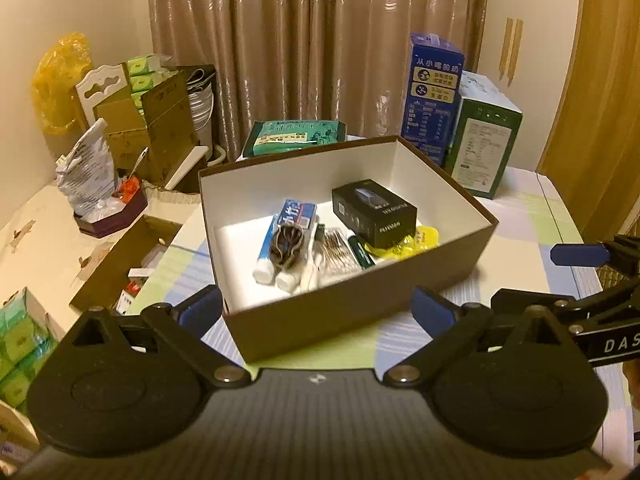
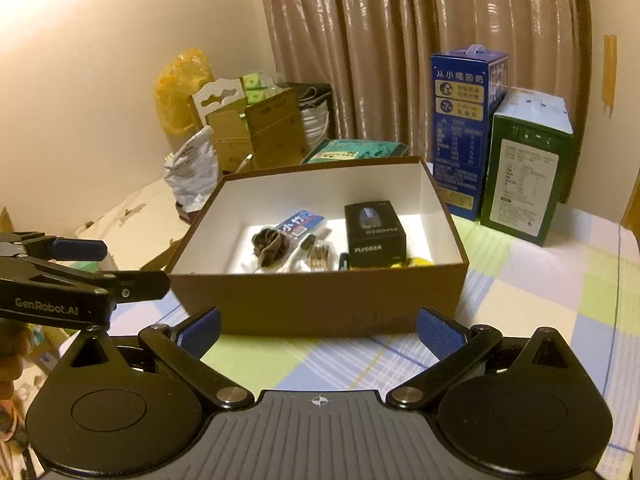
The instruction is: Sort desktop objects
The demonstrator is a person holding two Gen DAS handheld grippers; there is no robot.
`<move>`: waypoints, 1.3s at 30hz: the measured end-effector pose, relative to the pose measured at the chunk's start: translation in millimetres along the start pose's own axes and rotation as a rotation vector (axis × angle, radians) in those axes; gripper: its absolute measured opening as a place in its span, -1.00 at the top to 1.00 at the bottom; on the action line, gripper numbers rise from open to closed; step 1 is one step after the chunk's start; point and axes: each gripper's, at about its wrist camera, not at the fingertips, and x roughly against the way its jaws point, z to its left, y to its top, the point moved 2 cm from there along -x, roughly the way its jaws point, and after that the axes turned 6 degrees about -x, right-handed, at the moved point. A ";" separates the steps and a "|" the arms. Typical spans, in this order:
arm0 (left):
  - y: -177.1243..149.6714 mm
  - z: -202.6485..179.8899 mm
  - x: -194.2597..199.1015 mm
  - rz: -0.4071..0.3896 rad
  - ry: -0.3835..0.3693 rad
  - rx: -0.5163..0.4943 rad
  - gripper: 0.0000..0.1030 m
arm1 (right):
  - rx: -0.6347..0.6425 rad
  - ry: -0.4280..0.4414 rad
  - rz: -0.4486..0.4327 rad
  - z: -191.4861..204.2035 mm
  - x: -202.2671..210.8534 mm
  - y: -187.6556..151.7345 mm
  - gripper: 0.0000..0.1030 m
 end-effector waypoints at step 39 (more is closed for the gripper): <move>-65.5 -83.6 92.0 0.017 0.103 0.053 -0.93 | 0.040 0.034 0.018 -17.6 98.1 -74.5 -0.96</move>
